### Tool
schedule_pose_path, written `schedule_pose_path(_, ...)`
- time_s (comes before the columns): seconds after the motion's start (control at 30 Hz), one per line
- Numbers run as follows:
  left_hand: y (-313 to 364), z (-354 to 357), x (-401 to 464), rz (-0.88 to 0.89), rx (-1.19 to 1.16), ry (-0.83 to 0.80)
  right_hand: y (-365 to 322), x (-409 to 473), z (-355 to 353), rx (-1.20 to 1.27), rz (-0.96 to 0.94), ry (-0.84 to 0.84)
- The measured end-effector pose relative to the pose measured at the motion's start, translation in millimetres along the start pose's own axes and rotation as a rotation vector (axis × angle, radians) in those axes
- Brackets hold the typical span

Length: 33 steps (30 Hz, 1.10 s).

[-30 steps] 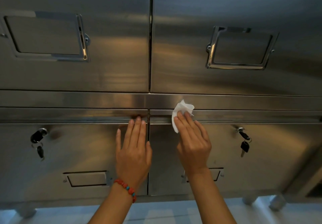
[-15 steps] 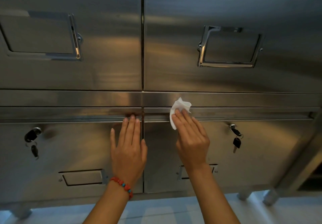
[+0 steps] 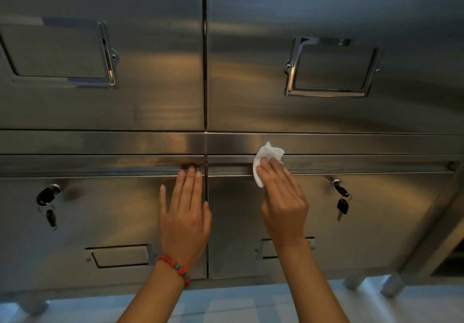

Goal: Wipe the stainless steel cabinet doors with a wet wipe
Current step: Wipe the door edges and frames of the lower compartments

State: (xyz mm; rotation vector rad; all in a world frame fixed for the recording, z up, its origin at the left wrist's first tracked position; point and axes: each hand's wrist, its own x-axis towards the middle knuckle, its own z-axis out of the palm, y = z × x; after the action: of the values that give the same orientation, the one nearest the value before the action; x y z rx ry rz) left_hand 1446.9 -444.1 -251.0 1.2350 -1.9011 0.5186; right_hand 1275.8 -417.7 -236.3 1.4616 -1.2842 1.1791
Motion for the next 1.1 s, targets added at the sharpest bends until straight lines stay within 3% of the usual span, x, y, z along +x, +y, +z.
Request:
schedule_pose_path(0.37, -0.1, -3.0, 0.7, 0.004, -0.011, -0.002, 11.2, -1.7, -4.9, -0.023, 0.123, 0.1)
schedule_pose_path(0.57, 0.9, -3.0, 0.9, -0.001, 0.006, -0.024, 6.9, 3.8, -4.4, -0.024, 0.023, 0.026)
schedule_pose_path(0.77, 0.4, -5.6, 1.2, 0.008, 0.011, -0.033, 4.4, 1.7, -3.3, -0.027, 0.114, 0.096)
schedule_pose_path(1.1, 0.2, -1.5, -0.3, 0.012, 0.031, -0.019, -35.3, 11.5, 12.6, 0.036, -0.007, 0.028)
